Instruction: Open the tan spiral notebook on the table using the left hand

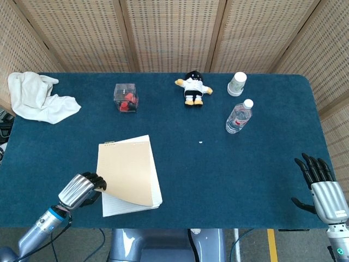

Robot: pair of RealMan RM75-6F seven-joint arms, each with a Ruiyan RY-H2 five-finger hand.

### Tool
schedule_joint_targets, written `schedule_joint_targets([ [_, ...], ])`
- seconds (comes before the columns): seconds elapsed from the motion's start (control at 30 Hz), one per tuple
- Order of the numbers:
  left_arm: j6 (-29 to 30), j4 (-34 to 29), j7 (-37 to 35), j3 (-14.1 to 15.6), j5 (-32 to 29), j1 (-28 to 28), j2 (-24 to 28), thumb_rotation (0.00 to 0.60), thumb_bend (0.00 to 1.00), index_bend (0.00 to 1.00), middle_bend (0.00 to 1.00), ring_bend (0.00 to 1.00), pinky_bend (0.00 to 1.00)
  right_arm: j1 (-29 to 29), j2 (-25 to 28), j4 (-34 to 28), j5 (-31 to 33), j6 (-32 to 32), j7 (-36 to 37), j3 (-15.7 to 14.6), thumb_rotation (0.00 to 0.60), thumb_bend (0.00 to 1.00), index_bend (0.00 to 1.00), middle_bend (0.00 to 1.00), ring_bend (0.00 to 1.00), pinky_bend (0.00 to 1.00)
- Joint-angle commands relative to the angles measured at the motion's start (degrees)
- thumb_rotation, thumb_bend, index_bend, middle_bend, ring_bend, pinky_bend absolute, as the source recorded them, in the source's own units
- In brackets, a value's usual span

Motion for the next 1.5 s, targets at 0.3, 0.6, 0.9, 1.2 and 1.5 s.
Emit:
schedule_joint_targets([
  [0.3,7.35,0.21,-10.93,5.87,5.05,3.76,5.42,0.6,0.63,0.88,0.6,0.45,0.5,-0.05,-0.27,-0.15,-0.18,0.04,-0.81,-0.13,0.6,0.0,0.0,0.0,0.0,0.0],
  [0.6,10.71,0.62,-17.82,8.81,8.19,5.42,6.51,0.6,0.63,0.88,0.6,0.45,0.5,-0.08,-0.24,-0.17,-0.2,0.1,-0.78,-0.16,0.6,0.0,0.0,0.0,0.0,0.0],
  [0.9,7.56,-8.52,-31.82,5.4,-0.15,3.94,8.43,0.6,0.63,0.89,0.6,0.45,0.5,-0.04,-0.32,-0.18,-0.29,-0.05,-0.97,-0.27,0.6,0.0,0.0,0.0,0.0,0.0],
  [1.2,-2.14,-17.45,-50.59,-4.9,-19.21,1.18,13.13,0.6,0.69,0.89,0.61,0.45,0.51,-0.01,-0.33,-0.2,-0.31,-0.17,-1.02,-0.33,0.6,0.0,0.0,0.0,0.0,0.0],
  [1.5,-10.92,-16.96,-50.23,-14.04,-34.79,-0.3,13.23,0.6,0.71,0.89,0.61,0.45,0.51,0.1,-0.49,-0.15,-0.39,-0.53,-1.47,-0.51,0.6,0.0,0.0,0.0,0.0,0.0],
])
